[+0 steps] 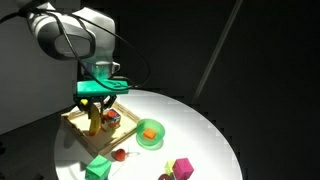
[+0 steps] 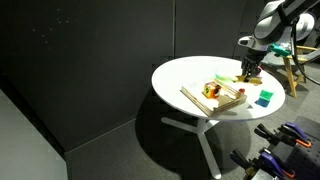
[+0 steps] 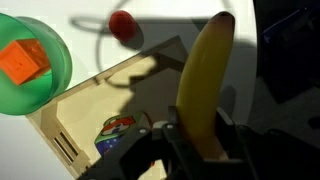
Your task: Move the banana to the left
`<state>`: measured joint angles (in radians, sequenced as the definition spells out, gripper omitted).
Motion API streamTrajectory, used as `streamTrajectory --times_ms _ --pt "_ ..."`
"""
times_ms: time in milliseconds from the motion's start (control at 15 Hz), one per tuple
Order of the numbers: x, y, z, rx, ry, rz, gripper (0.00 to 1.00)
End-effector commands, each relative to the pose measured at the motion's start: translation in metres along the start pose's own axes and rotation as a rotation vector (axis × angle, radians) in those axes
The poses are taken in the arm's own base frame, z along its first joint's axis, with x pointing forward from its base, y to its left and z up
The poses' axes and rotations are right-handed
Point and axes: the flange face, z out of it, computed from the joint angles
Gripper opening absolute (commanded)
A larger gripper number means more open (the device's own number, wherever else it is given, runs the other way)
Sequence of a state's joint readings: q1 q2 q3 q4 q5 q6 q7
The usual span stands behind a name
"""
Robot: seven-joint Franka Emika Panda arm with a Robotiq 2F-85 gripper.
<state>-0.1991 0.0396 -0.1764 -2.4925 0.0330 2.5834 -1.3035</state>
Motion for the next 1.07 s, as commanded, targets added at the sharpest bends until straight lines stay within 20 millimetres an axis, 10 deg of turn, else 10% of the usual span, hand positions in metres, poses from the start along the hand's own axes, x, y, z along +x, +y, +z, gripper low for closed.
streamTrajectory --times_ms 0,1000 --pt "0.0 -0.003 0.001 -0.02 0.017 -0.078 0.15" --pt "-0.009 -0.049 0.033 -0.034 0.001 -0.233 0.15"
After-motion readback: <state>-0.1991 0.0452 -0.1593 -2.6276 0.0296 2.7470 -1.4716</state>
